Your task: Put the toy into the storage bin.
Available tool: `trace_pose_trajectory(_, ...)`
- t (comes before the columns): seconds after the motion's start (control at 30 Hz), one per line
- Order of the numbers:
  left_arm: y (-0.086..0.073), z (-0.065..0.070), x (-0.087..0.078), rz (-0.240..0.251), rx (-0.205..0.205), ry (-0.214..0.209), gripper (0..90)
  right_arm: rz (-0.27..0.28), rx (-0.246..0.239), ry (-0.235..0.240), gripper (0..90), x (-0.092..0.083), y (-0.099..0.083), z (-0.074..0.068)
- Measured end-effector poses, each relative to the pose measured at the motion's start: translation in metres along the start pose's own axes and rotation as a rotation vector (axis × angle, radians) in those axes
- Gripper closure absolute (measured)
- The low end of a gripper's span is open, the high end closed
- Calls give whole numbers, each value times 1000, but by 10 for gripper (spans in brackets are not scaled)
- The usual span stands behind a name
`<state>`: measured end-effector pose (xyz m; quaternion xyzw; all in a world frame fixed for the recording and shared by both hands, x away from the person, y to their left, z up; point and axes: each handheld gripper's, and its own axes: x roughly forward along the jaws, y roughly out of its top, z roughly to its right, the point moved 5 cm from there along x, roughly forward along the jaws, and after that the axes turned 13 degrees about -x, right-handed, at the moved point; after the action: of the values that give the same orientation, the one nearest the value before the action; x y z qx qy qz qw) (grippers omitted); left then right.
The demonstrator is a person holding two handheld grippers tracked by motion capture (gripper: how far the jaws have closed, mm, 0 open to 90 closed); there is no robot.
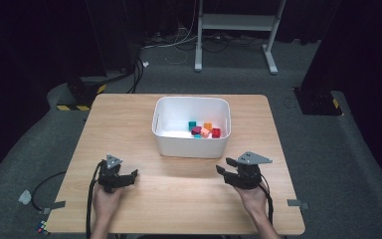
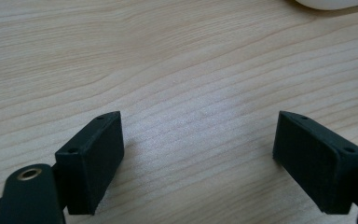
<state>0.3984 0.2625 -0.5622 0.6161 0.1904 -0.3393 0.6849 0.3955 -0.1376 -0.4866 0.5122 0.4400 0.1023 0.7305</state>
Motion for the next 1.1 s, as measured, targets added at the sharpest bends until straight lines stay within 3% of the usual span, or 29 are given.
trace_pose_trajectory(0.53,0,0,0,0,0,0,164,-58,9,-32,496,13,-21,2)
trace_pose_trajectory(1.1,0,0,0,0,0,0,164,-119,35,-69,501,23,-38,14)
